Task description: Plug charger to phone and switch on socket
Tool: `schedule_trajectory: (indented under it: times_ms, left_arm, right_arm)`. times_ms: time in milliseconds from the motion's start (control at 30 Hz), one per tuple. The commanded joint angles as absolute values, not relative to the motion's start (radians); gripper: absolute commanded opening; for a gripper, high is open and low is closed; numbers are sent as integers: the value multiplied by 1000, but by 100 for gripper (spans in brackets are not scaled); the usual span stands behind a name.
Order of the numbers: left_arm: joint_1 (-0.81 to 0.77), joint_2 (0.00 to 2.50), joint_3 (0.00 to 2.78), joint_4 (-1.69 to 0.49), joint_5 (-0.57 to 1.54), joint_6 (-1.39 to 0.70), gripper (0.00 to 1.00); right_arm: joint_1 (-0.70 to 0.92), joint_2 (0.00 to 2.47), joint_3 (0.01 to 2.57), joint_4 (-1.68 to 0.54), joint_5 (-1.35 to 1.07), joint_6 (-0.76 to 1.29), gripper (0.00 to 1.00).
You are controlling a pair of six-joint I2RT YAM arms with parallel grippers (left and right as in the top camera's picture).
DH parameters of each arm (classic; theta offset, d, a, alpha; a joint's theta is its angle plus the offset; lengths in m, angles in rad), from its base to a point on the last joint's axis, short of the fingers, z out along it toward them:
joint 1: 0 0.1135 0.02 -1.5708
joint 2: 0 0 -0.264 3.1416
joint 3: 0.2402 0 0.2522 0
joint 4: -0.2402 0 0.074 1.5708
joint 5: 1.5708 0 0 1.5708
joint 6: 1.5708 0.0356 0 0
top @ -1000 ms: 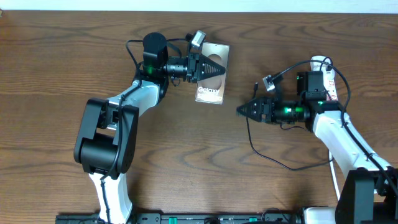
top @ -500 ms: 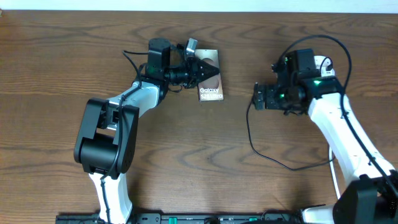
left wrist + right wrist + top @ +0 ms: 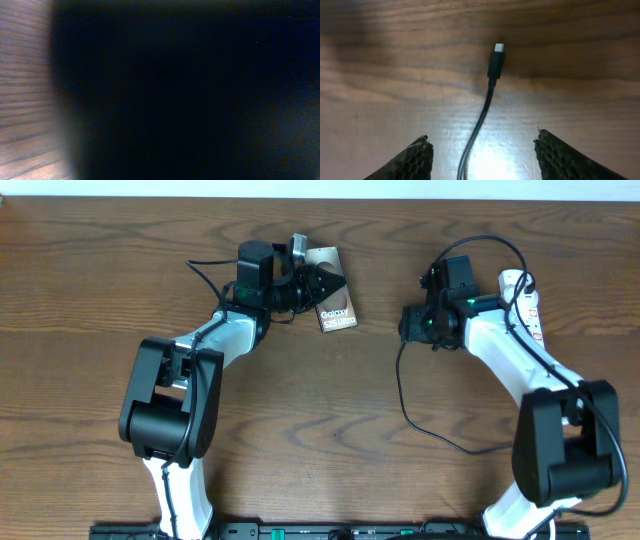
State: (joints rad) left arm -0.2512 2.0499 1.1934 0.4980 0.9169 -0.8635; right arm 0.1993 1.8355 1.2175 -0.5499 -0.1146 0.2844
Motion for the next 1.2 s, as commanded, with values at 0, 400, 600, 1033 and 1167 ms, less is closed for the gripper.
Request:
schedule_trajectory:
  times_ms: [0,400,600,1033,1167]
  left_arm:
    - [-248,2033,1198,509,930,-861,7]
    - [-248,2033,1198,509,953,-857,7]
    - [-248,2033,1198,510,956,-857,7]
    - [-248,2033,1198,509,956,-857,7]
    - [-248,2033,1198,509,957,-857,7]
  right_arm:
    - [198,1897,1227,-492,-115,371,59]
    - [210,2017,1227,-588,-162,420,1]
    - [210,2005,1227,-782,-242,397,6]
    - [259,2005,1214,-778,-184,432,25]
    - [272,2005,1214,-788,-154,438,20]
